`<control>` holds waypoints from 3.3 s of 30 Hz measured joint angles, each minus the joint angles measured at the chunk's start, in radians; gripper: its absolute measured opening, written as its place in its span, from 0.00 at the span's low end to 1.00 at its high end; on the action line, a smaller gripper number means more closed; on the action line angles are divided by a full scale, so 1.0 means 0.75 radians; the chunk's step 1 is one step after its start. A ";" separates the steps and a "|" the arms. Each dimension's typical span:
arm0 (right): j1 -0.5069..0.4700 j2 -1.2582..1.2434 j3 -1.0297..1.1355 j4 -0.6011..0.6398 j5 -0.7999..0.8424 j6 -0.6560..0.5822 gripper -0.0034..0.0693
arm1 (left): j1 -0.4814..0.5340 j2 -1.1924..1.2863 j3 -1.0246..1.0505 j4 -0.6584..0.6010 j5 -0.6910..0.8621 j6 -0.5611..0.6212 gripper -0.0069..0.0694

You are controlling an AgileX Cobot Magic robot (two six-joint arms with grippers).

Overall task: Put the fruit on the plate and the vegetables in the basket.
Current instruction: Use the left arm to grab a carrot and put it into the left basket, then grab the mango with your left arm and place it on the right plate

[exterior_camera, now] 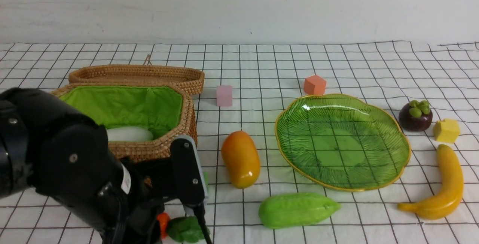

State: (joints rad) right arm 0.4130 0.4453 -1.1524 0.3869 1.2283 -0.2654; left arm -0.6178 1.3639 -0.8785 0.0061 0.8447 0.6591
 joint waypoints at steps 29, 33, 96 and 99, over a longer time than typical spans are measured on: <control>0.000 0.000 0.000 0.070 0.045 0.000 0.15 | -0.001 0.435 0.011 0.426 -0.226 -0.080 0.61; 0.000 0.000 0.000 0.070 0.045 0.000 0.15 | -0.012 0.417 -0.004 0.421 -0.167 -0.209 0.61; 0.001 0.007 0.000 -0.023 0.047 0.092 0.20 | -0.216 0.842 -1.049 0.290 0.226 -1.457 0.76; 0.001 0.007 0.000 -0.021 0.047 0.092 0.20 | -0.216 0.913 -1.066 0.406 0.176 -1.585 0.87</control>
State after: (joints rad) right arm 0.4137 0.4502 -1.1524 0.3710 1.2638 -0.1967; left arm -0.7798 2.0490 -1.6783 0.3109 0.9764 -0.5300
